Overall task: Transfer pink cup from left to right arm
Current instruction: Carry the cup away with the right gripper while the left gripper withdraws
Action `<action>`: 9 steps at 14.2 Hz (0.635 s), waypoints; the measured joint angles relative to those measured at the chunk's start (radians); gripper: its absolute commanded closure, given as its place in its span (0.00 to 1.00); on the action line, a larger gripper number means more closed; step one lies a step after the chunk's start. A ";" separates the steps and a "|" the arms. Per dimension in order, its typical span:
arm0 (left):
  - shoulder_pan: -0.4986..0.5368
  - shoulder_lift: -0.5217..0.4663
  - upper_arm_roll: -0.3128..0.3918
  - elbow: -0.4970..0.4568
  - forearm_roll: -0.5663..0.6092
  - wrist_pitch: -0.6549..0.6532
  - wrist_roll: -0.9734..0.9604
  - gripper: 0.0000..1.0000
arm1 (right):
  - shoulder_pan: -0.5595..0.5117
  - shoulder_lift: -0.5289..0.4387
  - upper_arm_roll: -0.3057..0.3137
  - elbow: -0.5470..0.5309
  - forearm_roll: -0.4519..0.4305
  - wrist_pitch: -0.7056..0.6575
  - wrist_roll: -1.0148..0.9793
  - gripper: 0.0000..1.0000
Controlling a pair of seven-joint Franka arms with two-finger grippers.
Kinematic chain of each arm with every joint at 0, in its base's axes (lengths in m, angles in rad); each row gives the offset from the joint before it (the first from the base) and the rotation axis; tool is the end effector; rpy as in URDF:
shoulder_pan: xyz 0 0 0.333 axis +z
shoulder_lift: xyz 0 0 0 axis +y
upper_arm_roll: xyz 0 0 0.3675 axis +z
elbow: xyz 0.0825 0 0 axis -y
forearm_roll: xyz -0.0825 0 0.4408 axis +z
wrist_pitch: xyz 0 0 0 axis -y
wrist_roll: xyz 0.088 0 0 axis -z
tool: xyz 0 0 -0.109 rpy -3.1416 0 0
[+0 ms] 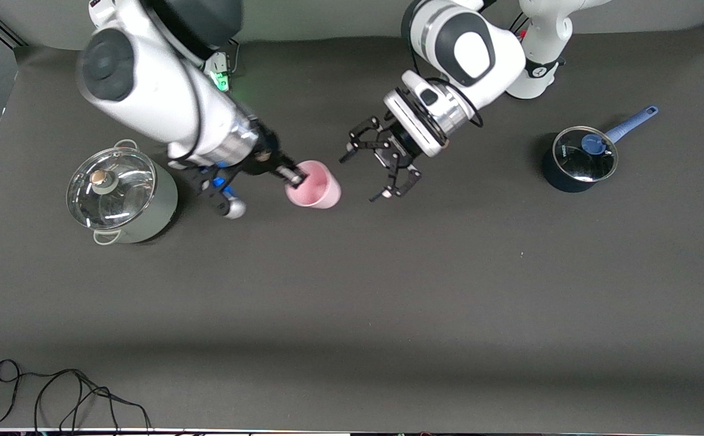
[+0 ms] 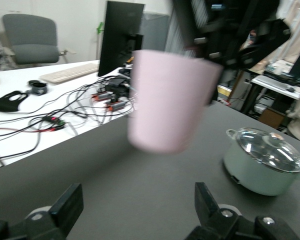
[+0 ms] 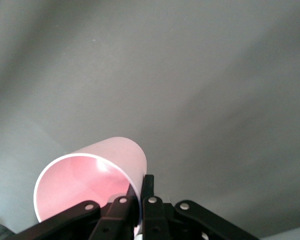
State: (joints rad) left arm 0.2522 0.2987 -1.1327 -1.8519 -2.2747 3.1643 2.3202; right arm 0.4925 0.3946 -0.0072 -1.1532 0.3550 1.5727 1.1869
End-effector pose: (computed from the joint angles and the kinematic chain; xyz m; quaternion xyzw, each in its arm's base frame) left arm 0.4992 -0.4167 0.4658 0.7833 -0.2961 0.4500 0.3102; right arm 0.6423 0.3829 0.6331 -0.9252 0.3363 0.1218 0.1265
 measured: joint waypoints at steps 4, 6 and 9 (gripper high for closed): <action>0.008 0.061 0.091 -0.001 0.004 0.000 0.003 0.00 | -0.158 -0.049 -0.048 0.015 -0.033 -0.176 -0.420 1.00; 0.011 0.082 0.140 -0.001 0.020 0.000 0.010 0.00 | -0.206 -0.074 -0.108 0.013 -0.086 -0.228 -0.653 1.00; 0.022 0.099 0.191 0.000 0.091 -0.014 0.010 0.00 | -0.215 -0.088 -0.163 -0.021 -0.181 -0.246 -0.915 1.00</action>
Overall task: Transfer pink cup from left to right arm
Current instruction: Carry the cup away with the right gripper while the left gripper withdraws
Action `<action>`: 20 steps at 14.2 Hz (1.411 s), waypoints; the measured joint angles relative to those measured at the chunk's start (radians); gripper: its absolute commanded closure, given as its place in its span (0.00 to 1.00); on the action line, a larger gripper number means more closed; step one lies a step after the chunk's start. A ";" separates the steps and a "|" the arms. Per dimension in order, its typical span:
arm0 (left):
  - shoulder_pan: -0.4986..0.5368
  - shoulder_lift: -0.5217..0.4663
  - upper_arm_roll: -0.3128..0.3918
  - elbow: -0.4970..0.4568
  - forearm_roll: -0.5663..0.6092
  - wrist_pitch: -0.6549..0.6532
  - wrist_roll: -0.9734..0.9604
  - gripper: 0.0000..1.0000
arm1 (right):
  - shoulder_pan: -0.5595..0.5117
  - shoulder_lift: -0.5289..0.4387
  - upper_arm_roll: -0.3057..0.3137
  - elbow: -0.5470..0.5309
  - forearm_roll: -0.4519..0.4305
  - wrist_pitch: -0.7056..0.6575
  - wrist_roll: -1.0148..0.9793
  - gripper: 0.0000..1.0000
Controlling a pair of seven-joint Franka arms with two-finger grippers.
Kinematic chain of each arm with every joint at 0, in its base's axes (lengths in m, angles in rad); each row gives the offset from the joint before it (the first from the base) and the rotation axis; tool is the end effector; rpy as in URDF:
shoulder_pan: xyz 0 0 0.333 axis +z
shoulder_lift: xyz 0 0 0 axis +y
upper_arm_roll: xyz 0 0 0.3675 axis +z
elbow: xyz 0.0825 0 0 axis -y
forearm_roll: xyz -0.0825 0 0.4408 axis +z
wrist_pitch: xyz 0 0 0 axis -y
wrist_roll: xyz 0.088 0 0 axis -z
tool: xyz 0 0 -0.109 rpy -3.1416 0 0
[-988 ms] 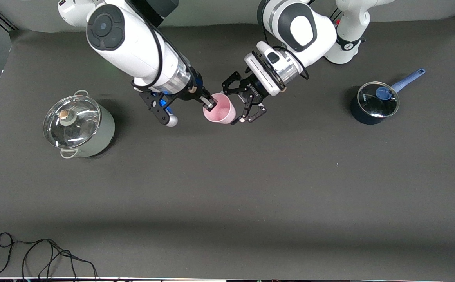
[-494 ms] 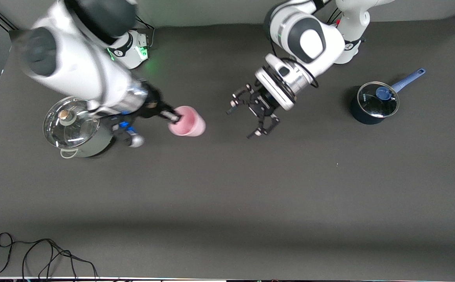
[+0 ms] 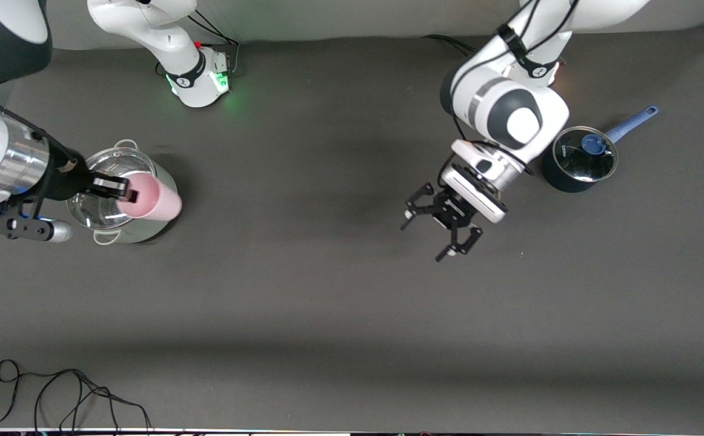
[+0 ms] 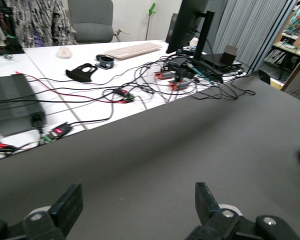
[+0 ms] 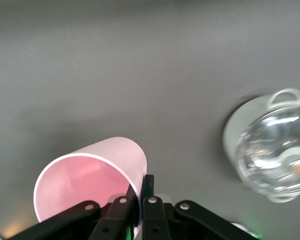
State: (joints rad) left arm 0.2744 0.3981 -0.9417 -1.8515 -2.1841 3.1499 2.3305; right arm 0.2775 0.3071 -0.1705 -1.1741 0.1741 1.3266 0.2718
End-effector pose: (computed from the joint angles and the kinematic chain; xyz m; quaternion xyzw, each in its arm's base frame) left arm 0.5908 -0.3090 0.3954 0.8237 -0.2487 0.4451 0.2481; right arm 0.6810 0.1177 0.6620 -0.9932 0.0654 0.0854 0.0446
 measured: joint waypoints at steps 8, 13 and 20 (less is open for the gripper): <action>0.040 0.003 0.004 0.006 0.149 -0.020 0.003 0.00 | 0.011 -0.039 -0.071 -0.393 -0.022 0.397 -0.190 1.00; 0.045 0.018 0.004 0.006 0.388 -0.039 -0.117 0.00 | 0.021 -0.051 -0.071 -0.693 -0.022 0.755 -0.193 1.00; 0.105 0.025 0.009 -0.007 0.913 -0.218 -0.647 0.00 | 0.023 0.007 -0.070 -0.924 -0.022 1.073 -0.222 1.00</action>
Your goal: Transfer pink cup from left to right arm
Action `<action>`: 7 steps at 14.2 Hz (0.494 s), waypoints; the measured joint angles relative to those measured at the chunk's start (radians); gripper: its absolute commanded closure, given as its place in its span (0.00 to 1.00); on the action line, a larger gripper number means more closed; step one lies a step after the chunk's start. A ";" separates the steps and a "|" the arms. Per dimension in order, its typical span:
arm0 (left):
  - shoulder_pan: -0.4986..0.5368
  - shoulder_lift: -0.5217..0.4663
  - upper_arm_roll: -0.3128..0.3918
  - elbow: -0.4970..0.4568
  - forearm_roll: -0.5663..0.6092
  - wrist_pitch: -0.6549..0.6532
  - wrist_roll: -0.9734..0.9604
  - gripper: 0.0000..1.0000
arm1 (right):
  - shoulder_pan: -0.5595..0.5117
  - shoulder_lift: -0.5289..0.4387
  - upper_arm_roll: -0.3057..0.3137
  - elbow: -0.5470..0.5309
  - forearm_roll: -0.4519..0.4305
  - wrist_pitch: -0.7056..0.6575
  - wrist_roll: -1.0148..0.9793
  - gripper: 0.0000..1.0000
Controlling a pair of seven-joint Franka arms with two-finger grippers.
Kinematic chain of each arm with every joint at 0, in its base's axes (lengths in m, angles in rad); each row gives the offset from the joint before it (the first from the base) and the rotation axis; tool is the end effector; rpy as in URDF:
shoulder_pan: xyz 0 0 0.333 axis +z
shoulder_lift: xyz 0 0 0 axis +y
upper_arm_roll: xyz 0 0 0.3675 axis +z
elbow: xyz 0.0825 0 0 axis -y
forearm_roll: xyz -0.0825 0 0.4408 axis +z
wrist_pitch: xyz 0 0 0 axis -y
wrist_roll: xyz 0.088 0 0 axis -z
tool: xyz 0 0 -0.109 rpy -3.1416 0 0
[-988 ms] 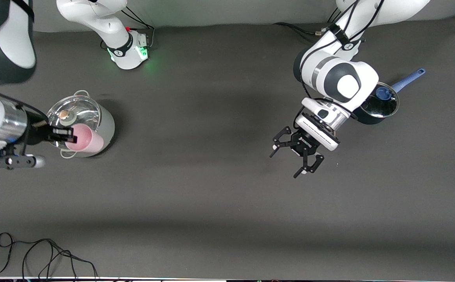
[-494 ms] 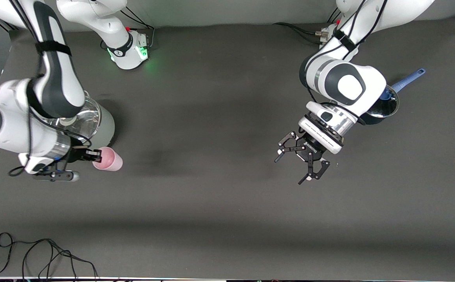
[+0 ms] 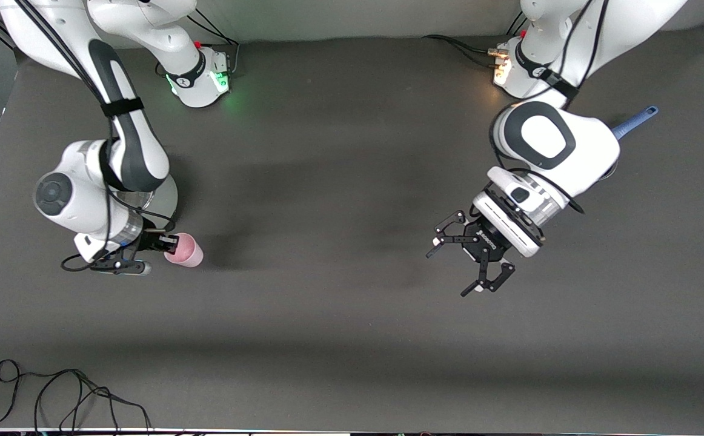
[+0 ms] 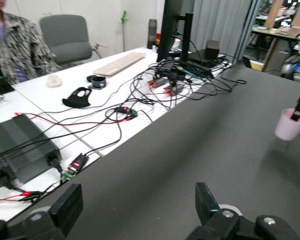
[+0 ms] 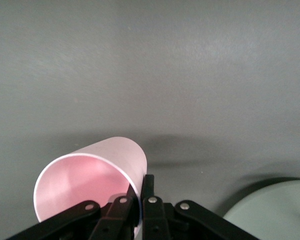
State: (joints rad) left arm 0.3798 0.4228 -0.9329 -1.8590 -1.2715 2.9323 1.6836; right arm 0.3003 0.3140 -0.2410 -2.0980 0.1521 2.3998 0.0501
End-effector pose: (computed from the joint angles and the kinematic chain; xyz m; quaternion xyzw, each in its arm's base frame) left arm 0.6680 -0.2599 0.4303 0.7795 -0.3545 0.4489 0.2554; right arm 0.6331 0.0421 0.2789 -0.9988 0.0459 0.0006 0.0144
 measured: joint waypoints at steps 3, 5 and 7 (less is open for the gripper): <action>0.035 -0.025 0.055 0.003 0.231 -0.191 -0.212 0.00 | 0.000 0.046 0.001 -0.011 0.018 0.049 -0.001 1.00; 0.047 -0.066 0.121 0.012 0.393 -0.355 -0.390 0.00 | 0.001 0.065 0.001 -0.011 0.049 0.066 -0.016 0.56; 0.053 -0.108 0.164 0.015 0.522 -0.469 -0.552 0.00 | 0.001 0.069 0.001 -0.011 0.059 0.072 -0.024 0.29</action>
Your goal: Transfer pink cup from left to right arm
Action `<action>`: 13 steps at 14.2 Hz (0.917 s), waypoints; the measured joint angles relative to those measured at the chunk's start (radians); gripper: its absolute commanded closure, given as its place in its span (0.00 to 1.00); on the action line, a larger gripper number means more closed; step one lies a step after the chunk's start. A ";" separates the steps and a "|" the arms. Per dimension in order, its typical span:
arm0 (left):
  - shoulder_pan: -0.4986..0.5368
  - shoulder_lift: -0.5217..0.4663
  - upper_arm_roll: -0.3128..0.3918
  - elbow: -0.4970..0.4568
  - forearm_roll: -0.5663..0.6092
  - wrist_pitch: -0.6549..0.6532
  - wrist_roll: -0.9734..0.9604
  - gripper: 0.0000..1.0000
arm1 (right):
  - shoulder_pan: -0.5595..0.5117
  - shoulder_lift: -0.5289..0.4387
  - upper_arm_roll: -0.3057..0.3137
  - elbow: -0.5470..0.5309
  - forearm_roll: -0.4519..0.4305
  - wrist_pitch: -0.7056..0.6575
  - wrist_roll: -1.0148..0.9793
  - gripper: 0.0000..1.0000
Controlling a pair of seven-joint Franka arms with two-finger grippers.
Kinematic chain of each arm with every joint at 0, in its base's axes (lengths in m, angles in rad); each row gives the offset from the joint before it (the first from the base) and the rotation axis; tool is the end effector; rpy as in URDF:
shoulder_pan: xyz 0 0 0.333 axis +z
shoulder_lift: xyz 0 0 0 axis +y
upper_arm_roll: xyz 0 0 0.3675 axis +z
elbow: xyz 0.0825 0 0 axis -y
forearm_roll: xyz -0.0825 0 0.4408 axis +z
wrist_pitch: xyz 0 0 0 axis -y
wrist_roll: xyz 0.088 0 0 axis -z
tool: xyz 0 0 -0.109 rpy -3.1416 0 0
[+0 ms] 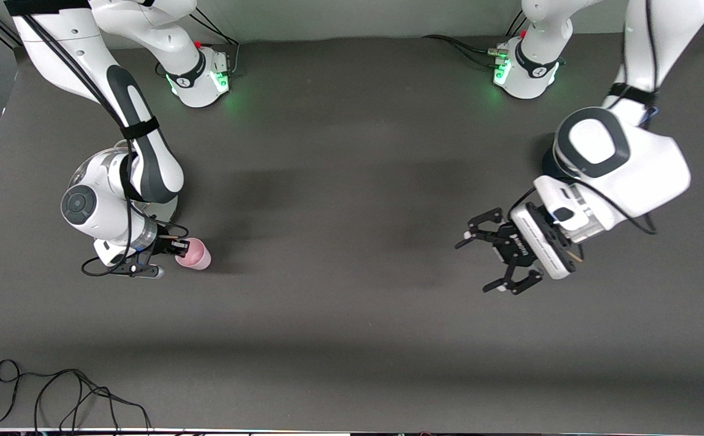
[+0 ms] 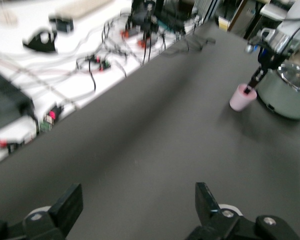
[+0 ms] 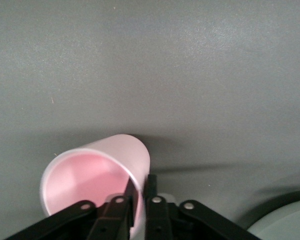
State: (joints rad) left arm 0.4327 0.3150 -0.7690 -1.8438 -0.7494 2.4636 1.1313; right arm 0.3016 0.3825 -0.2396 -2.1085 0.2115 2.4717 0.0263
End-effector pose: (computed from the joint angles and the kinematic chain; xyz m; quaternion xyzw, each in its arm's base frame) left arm 0.6874 -0.1912 0.4613 0.8261 -0.3890 0.2915 0.2851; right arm 0.6319 0.0411 0.2383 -0.9982 0.0570 0.0021 0.0209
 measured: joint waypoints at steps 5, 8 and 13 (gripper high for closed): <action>0.001 -0.075 0.092 0.017 0.323 -0.222 -0.236 0.00 | 0.000 -0.063 0.000 0.026 0.003 -0.064 -0.003 0.01; 0.001 -0.103 0.133 0.030 0.460 -0.334 -0.404 0.00 | 0.001 -0.185 -0.003 0.098 0.003 -0.255 -0.003 0.01; 0.004 -0.149 0.152 0.074 0.599 -0.527 -0.636 0.00 | 0.000 -0.361 -0.040 0.264 -0.050 -0.585 -0.005 0.01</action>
State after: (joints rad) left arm 0.4369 0.1657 -0.6171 -1.7700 -0.1507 1.9362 0.4951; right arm 0.3013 0.0218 -0.2793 -1.8445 0.1612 1.8869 0.0218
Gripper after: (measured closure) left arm 0.000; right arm 0.000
